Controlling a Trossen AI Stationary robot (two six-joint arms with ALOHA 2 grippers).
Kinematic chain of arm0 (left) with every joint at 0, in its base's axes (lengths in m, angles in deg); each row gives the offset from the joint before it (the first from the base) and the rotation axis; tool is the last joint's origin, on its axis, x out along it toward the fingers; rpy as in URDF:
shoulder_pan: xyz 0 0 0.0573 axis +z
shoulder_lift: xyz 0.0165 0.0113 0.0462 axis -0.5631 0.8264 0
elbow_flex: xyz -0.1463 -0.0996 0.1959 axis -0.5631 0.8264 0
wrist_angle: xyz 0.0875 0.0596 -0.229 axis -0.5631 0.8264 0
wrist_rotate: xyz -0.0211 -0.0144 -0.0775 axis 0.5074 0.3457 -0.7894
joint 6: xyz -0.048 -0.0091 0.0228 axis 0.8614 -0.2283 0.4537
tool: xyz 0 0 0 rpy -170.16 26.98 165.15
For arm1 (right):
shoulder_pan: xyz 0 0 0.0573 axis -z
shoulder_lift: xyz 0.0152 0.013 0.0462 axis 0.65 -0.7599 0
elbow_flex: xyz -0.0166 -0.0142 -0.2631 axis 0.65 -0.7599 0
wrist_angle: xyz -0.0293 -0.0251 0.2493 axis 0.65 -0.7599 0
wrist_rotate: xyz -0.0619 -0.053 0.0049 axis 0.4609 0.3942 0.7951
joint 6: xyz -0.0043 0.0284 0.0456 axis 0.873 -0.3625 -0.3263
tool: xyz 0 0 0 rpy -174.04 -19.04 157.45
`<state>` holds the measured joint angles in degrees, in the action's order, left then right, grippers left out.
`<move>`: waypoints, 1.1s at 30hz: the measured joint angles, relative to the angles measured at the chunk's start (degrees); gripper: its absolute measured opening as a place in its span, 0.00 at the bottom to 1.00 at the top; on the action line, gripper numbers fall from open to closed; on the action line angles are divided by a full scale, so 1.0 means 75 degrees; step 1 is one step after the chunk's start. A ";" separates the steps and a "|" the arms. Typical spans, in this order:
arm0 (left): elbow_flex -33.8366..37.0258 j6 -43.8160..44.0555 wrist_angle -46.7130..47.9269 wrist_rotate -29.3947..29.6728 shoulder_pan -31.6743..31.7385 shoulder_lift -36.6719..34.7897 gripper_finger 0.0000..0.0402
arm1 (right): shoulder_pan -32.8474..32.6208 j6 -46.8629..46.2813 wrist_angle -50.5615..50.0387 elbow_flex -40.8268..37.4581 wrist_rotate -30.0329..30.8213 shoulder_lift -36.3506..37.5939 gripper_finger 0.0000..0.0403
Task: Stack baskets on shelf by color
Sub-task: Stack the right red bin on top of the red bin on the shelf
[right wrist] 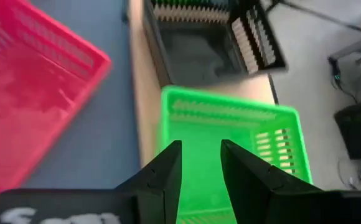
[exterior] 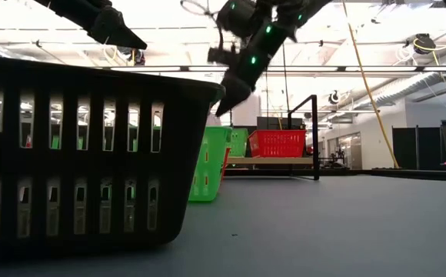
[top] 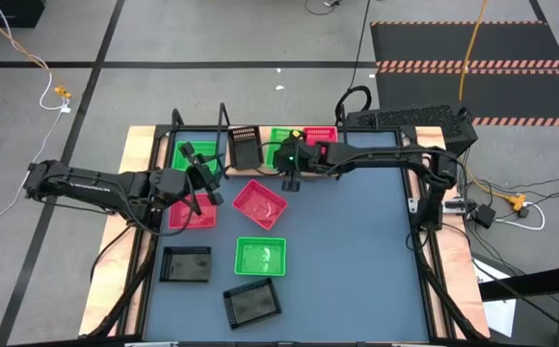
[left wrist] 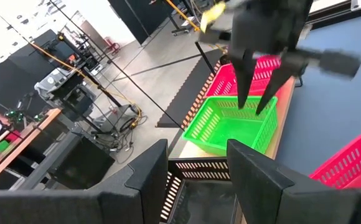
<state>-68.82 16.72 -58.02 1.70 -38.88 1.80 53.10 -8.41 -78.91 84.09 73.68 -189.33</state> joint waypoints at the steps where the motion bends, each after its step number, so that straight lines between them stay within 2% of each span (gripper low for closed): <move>1: 0.0000 0.0000 0.0001 0.0002 -0.0001 -0.0002 0.42 | -0.0084 -0.0065 -0.0003 0.0000 -0.0117 0.0115 0.26; 3: 0.0000 0.0000 0.0001 0.0002 0.0005 -0.0002 0.42 | -0.0271 -0.0230 -0.0008 0.0000 -0.0821 0.0320 0.26; 6: 0.0000 -0.0036 -0.0035 0.0001 0.0005 0.0000 0.42 | -0.0588 -0.0523 -0.0145 0.0003 -0.2381 0.0487 0.26; 8: 0.0000 -0.0050 -0.0129 -0.0001 0.0005 0.0001 0.42 | -0.0825 -0.0708 -0.0275 0.0004 -0.2805 0.0483 0.26; 14: -0.0003 -0.0015 -0.0314 0.0000 -0.0011 -0.0001 0.42 | -0.1359 -0.0351 -0.0625 -0.0003 -0.2572 -0.0009 0.29; 19: -0.0003 -0.0041 -0.0329 -0.0001 -0.0106 0.0000 0.42 | -0.1612 0.0827 -0.0568 -0.0003 -0.2345 -0.0446 0.37; 24: -0.0003 -0.0101 -0.0329 -0.0004 -0.0109 0.0001 0.42 | -0.1684 0.1329 -0.0640 -0.0003 -0.2363 -0.0637 0.44; 28: -0.0003 -0.0219 -0.0326 -0.0004 -0.0111 0.0000 0.42 | -0.1661 0.1489 -0.0648 -0.0029 -0.2369 -0.0794 0.43; 33: -0.0003 -0.0217 -0.0274 -0.0004 -0.0112 0.0001 0.42 | -0.1544 0.1872 -0.0195 -0.0379 -0.2366 -0.0867 0.37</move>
<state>-68.84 15.09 -60.07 1.68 -39.72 1.81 41.52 5.64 -80.37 81.25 55.93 -195.83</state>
